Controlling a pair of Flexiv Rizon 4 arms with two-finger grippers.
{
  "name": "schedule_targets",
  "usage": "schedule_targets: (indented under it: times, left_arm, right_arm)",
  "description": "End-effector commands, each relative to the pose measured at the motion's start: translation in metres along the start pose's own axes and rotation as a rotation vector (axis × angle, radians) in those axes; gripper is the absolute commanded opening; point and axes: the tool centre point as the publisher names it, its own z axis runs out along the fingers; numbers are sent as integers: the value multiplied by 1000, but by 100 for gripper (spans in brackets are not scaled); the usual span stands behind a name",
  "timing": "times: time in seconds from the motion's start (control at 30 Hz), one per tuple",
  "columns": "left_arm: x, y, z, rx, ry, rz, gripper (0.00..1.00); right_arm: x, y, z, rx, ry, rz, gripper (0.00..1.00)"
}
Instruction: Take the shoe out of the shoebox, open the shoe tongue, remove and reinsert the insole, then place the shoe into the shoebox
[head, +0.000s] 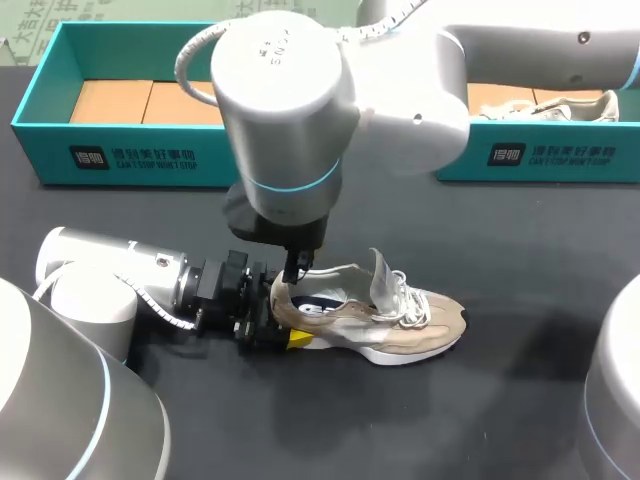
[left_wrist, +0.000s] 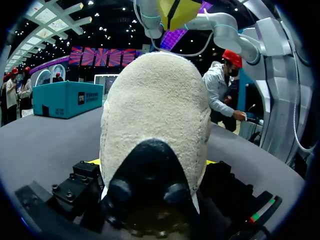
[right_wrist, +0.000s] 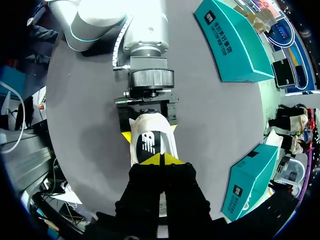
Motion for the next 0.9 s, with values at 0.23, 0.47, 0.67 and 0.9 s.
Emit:
schedule_targets:
  times: [0.23, 0.47, 0.67, 0.9]
  left_arm:
    - [1, 3, 2, 0, -2, 0, 0]
    - [1, 3, 2, 0, -2, 0, 0]
    - [1, 3, 2, 0, -2, 0, 0]
    - [1, 3, 2, 0, -2, 0, 0]
  right_arm:
    - [-2, -5, 1, -11, 5, 0, 0]
    - [3, -11, 34, -41, 7, -18, 0]
    - [6, -20, 43, -79, 37, 28, 0]
    - [6, -20, 43, -79, 37, 28, 0]
